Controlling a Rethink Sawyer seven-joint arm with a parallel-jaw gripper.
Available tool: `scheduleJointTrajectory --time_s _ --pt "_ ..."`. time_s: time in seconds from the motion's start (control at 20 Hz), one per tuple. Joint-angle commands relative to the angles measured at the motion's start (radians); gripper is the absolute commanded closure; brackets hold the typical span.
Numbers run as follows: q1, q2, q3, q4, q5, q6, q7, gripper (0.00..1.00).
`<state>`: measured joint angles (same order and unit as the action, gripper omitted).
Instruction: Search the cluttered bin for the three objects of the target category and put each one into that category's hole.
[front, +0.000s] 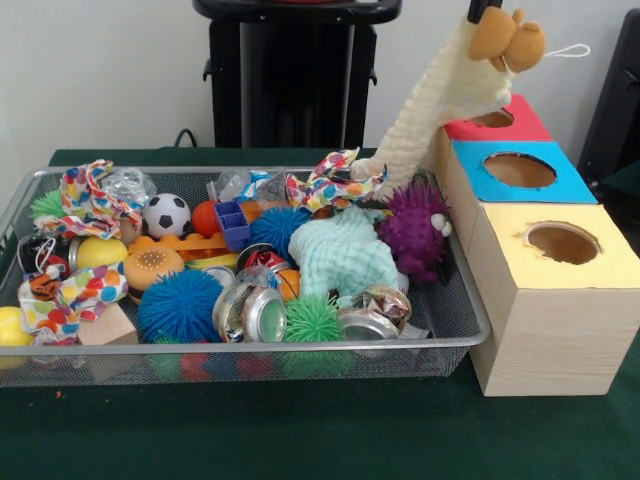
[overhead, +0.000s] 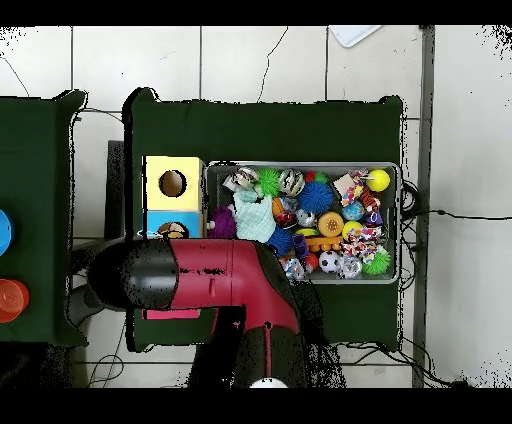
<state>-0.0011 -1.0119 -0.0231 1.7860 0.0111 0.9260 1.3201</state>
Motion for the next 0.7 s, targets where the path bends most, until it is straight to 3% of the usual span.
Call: scheduleJointTrajectory --time_s 0.05,0.2,0.35,0.7 --pt "0.012 -0.046 -0.072 0.318 0.039 -0.176 0.276 1.0" --pt "0.001 -0.056 -0.065 0.421 0.033 -0.308 0.244 1.0" --pt "-0.016 -0.054 -0.046 0.475 0.029 -0.371 0.21 1.0" --pt "-0.061 -0.071 -0.023 0.523 0.006 -0.396 0.125 1.0"
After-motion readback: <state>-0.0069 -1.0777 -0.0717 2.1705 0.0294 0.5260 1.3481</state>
